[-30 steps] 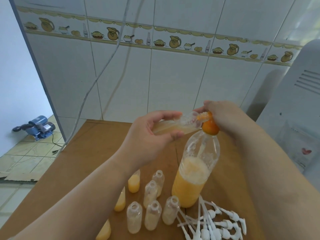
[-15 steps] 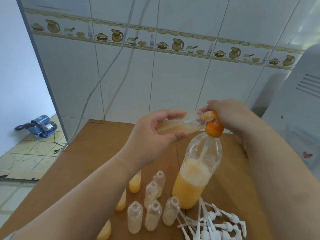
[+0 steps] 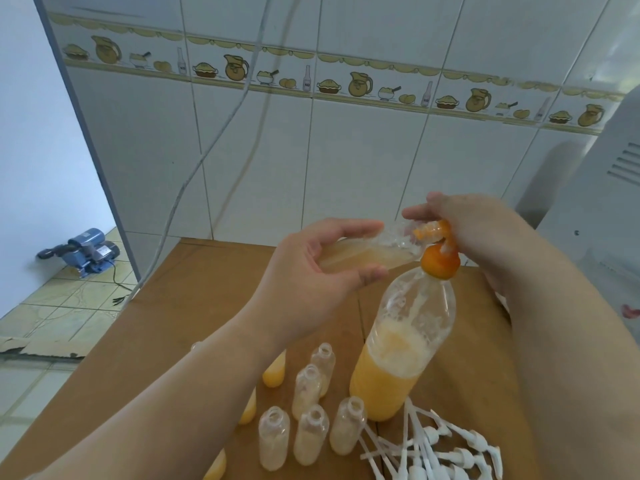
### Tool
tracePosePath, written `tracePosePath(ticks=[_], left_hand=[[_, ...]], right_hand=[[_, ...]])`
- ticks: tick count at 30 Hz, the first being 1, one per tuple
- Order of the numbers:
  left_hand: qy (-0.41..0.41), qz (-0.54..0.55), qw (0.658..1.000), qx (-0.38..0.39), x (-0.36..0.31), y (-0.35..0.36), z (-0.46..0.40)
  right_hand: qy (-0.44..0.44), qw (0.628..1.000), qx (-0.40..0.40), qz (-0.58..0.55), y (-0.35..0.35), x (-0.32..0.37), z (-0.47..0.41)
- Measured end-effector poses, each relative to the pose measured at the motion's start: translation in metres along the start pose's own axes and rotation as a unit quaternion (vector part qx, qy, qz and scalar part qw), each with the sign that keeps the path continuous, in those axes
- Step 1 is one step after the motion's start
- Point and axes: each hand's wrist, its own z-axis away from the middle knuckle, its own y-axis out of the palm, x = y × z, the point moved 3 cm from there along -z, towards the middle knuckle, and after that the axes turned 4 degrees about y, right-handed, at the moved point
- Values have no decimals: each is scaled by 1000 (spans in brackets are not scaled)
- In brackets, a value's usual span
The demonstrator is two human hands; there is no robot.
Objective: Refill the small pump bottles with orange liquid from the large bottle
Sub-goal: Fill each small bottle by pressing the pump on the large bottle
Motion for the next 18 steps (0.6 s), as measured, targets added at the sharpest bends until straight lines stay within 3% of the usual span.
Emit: tracePosePath(ticks=[6,12,18], left_hand=[[-16,-22,1000,5,11,-1,1],[-12,-123,990,64,4,-3,-1],[-11,-184,979,89,9,-21,4]], right_hand=[[24,999,3,-21,20,2,-2],[23,998,9,-59,10,3,6],[-18,1000,23,1,-1,23,5]])
